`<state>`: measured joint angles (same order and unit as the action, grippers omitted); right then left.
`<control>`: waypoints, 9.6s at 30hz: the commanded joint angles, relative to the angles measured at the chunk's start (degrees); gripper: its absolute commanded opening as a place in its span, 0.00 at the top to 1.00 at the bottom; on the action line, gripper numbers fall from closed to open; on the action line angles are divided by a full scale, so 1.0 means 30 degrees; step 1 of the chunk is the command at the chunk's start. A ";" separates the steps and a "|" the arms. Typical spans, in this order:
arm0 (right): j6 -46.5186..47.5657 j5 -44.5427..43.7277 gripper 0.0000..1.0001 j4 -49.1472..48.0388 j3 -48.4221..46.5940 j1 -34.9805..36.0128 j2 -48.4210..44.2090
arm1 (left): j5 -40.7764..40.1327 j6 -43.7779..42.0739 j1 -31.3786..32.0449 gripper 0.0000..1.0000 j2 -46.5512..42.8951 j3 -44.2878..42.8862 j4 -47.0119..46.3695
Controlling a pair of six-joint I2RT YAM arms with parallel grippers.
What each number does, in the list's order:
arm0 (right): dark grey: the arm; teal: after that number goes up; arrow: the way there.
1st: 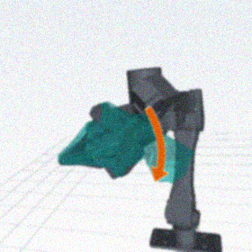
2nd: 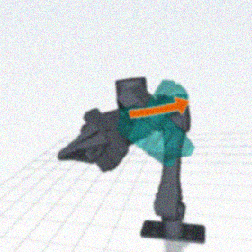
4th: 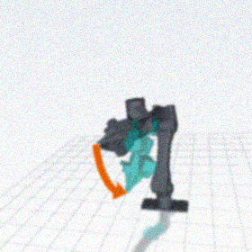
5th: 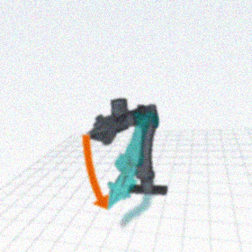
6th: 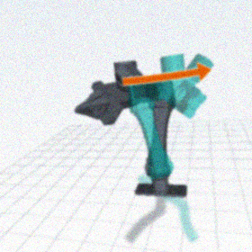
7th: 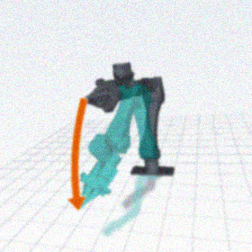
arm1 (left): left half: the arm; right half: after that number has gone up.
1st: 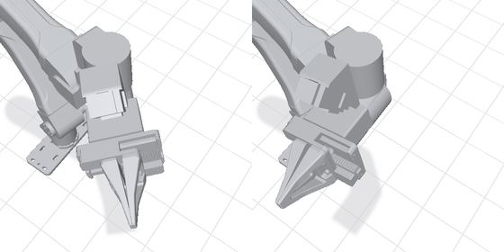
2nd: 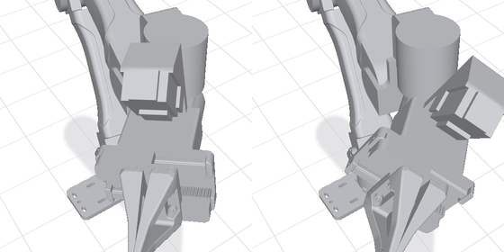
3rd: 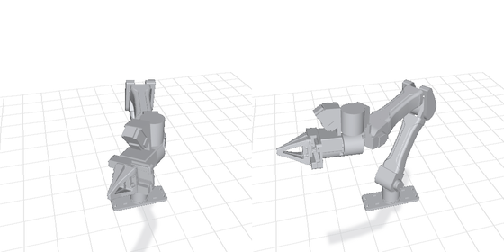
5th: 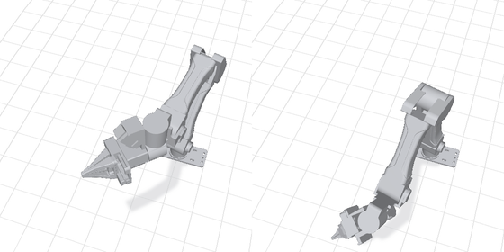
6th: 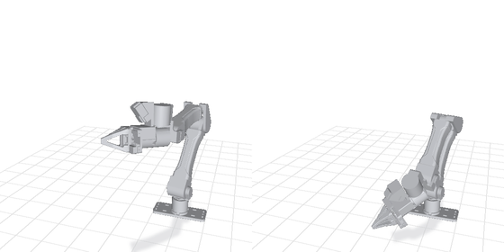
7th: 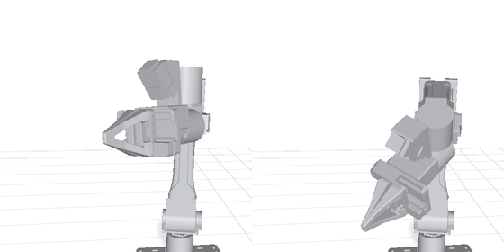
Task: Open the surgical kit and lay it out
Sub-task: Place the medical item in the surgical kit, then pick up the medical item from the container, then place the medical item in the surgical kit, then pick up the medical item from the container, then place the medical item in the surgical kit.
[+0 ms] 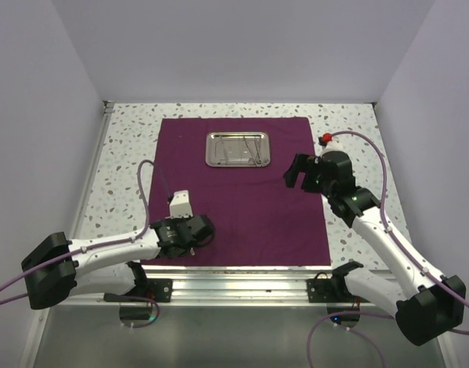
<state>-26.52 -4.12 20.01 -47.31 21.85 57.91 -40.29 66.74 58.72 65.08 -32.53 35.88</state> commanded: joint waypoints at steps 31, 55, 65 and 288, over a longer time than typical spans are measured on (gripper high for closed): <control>-0.0036 -0.0180 0.04 -0.0195 0.0271 0.0130 -0.0729 | -0.8249 -0.0798 0.2785 0.19 0.6020 -1.0216 0.3346; 0.0082 0.0993 0.03 -0.0401 0.0184 0.0130 -0.0467 | 0.6633 -1.5539 -0.8058 0.24 2.0434 -2.2173 -1.0348; -0.0007 0.0876 0.03 -0.0547 0.0126 0.0130 0.0237 | 0.8215 -1.5362 -0.8089 0.33 2.2104 -2.1470 -1.1403; -0.0065 -0.0590 0.03 -0.0576 0.0272 0.0188 0.1117 | -0.2154 0.2506 0.3864 1.00 0.9272 -0.7083 -0.2820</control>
<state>-26.55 -4.29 19.29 -46.35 22.13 61.76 -41.43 65.93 69.58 91.20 -52.73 25.04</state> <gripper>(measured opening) 0.971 0.009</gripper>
